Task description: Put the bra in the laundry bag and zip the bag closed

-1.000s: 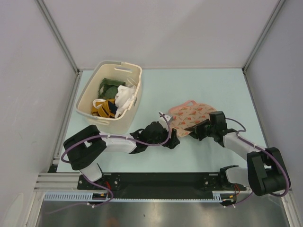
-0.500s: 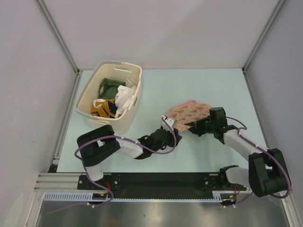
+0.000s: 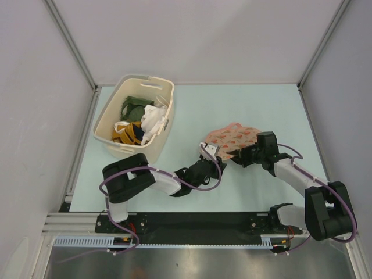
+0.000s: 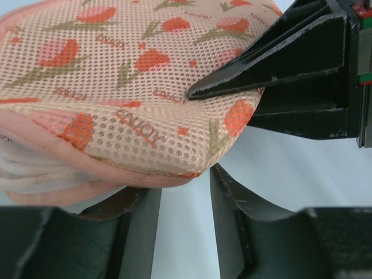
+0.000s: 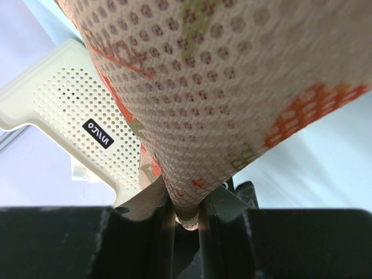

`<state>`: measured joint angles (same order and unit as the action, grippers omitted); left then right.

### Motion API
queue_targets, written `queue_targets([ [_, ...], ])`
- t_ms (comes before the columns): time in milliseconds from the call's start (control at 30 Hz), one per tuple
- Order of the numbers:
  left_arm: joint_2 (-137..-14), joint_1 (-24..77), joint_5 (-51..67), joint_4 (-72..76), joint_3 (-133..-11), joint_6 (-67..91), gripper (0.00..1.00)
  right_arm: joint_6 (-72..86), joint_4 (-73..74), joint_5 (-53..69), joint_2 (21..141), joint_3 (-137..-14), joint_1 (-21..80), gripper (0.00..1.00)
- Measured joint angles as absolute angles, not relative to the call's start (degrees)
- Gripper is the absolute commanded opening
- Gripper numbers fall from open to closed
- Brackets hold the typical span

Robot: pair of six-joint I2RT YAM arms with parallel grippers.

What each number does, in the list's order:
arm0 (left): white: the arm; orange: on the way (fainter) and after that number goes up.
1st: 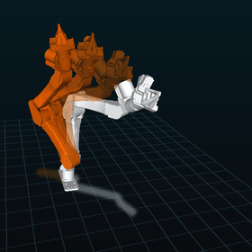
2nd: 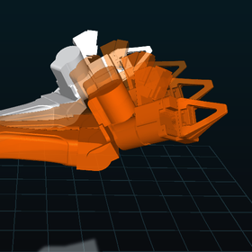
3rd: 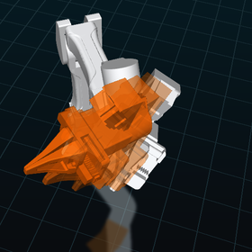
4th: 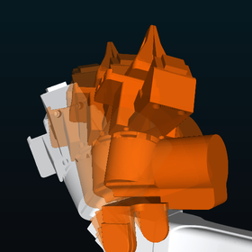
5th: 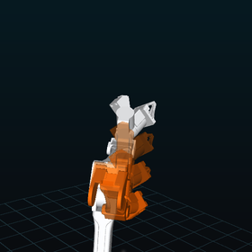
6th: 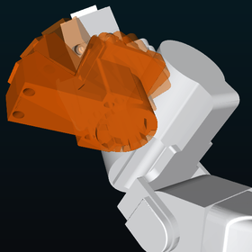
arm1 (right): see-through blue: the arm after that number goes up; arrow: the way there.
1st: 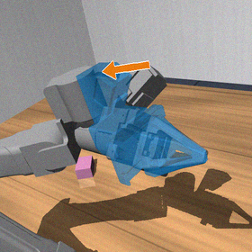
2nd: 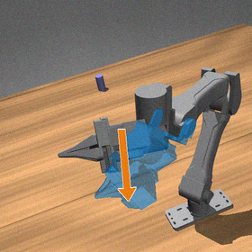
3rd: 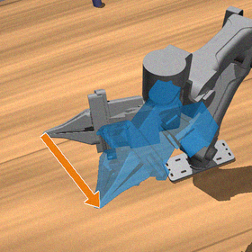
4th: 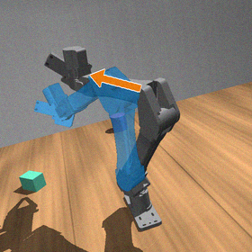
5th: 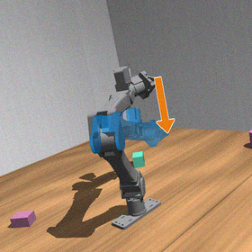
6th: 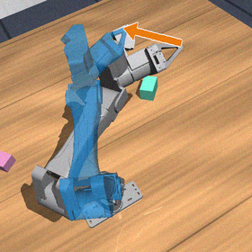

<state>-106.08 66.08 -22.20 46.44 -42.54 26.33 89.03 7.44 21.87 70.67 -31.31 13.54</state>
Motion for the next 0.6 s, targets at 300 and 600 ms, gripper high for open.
queue_targets([
  [300, -106.78, 66.11, -25.58, 47.07, -43.83, 26.00, 0.00, 89.76, 7.27, 21.87, 71.05, -31.31, 13.65, 0.21],
  [600, -106.72, 66.28, -28.27, 44.16, -44.80, 26.68, 0.00, 89.23, 7.01, 21.87, 71.05, -31.31, 13.63, 0.10],
])
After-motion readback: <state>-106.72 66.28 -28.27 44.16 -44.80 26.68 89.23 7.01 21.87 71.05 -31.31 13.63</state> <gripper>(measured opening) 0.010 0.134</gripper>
